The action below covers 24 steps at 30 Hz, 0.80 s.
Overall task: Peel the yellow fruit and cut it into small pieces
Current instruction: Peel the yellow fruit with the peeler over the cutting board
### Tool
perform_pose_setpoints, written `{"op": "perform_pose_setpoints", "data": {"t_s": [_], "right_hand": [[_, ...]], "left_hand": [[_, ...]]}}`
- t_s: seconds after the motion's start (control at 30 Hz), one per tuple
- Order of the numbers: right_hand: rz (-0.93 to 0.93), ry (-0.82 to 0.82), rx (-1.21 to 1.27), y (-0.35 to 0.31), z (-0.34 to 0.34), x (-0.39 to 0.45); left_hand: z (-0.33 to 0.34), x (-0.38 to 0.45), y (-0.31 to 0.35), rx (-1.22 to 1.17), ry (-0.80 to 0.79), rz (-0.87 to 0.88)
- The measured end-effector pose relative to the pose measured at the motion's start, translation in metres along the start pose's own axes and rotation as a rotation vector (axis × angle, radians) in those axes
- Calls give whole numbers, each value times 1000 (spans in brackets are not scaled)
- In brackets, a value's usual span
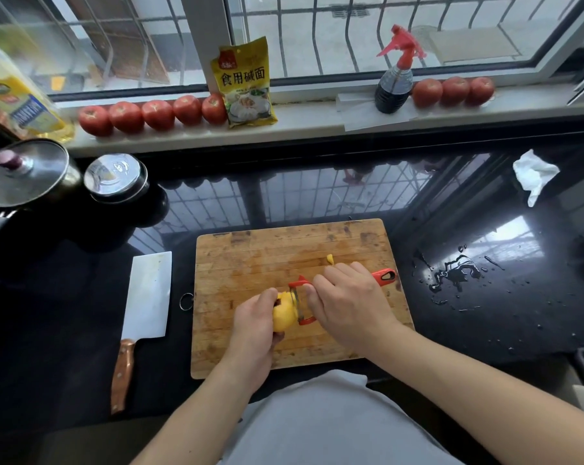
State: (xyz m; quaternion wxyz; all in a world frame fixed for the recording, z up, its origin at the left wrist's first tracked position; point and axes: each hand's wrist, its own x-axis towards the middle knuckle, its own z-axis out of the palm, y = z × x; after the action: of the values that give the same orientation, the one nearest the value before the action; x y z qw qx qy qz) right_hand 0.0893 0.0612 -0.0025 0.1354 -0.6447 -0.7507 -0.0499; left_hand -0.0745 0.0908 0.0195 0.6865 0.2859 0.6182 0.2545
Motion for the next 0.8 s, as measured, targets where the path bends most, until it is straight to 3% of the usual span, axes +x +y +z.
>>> {"op": "perform_pose_setpoints", "data": {"t_s": [0.1,0.17,0.3,0.43,0.57,0.7,0.8], "right_hand": [[48,-234,-153,24,14,1],[223,-353,-204,46,26,4],[355,-389,-197,66,38,4],[232,-256,-200,56,23,7],[92,-75,54,27,-3,10],[-66,-75,90,2,-12,11],[-74,-83,77,7,-7,12]], "left_hand": [[-5,1,0,-18,-31,15],[-7,3,1,-45,-62,-7],[-12,8,3,-92,-68,-63],[-15,10,2,-38,-67,-40],[-11,9,0,4,-82,-10],[-6,8,2,13,-166,23],[-3,6,3,11,-186,35]]}}
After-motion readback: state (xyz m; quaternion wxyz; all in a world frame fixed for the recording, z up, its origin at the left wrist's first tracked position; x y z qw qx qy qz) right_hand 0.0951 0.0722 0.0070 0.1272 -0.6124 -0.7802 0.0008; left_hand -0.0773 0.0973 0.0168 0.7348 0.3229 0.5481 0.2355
